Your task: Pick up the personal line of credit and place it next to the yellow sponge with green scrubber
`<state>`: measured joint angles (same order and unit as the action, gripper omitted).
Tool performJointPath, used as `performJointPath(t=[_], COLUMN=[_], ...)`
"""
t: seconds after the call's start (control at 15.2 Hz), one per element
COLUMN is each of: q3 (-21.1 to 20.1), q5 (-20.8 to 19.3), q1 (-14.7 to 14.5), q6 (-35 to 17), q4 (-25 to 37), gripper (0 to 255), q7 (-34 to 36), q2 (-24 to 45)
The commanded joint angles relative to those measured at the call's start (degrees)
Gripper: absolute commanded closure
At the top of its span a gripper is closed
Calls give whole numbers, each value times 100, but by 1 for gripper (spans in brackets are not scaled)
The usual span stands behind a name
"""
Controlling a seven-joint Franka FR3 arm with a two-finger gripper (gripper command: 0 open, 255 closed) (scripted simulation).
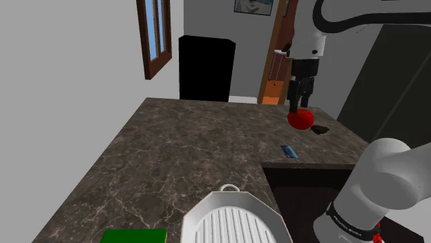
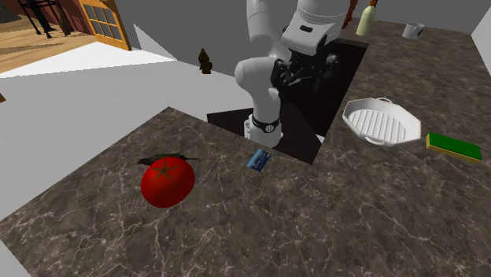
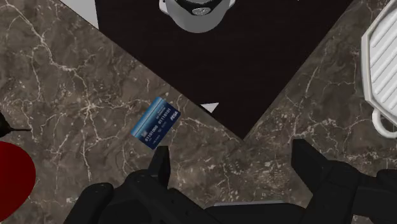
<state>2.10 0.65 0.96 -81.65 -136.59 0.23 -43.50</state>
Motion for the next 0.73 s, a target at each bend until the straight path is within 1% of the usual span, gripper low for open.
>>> performJointPath(t=[0.0, 0.66], q3=[0, 707], q5=[0, 234], q1=[0, 855], q6=[0, -881], q4=[0, -510], gripper=[0, 0], q7=[0, 952], q2=[0, 1659])
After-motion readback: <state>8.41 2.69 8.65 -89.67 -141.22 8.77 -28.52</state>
